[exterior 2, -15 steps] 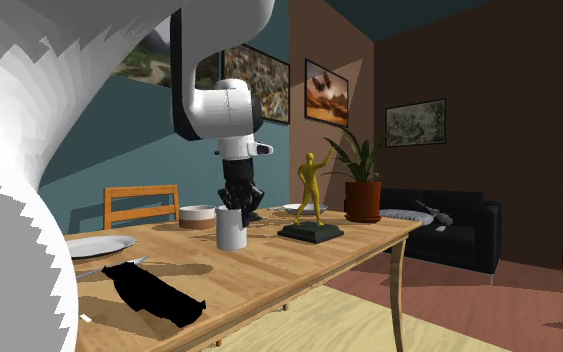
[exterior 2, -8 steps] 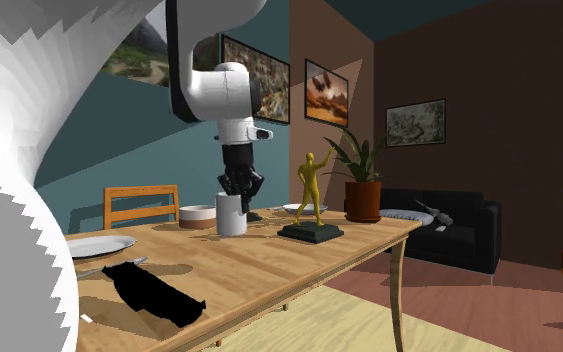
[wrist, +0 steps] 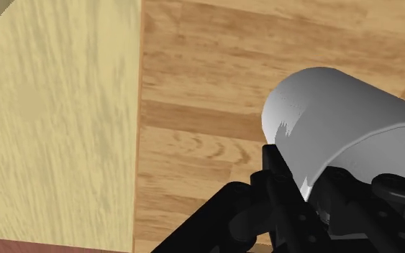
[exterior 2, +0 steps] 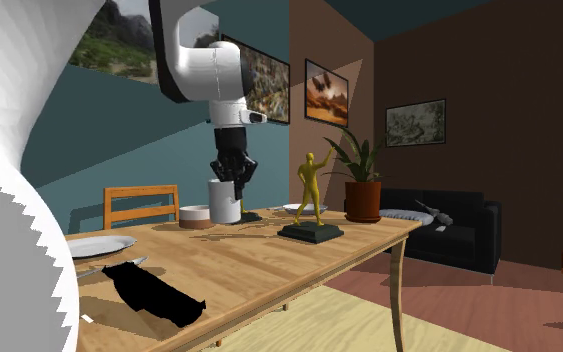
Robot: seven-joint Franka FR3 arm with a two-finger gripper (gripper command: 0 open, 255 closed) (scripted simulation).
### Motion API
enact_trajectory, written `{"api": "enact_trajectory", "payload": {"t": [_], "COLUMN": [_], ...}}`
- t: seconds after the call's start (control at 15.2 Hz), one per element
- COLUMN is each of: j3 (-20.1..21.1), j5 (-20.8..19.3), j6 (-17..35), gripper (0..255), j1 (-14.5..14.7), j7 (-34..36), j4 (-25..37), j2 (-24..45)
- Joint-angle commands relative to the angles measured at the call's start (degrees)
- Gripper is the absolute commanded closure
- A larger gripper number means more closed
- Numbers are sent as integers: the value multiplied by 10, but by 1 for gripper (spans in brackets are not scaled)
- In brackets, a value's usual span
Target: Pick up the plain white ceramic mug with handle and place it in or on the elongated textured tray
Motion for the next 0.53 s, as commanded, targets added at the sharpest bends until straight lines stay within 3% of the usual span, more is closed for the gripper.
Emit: {"api": "enact_trajectory", "payload": {"t": [0.0,0.46], "j3": [7,27], "j5": [18,90], "j6": [10,18], "gripper": [255,255], "j1": [0,20], "j7": [5,16], "j4": [-47,-177], "j2": [-41,-179]}}
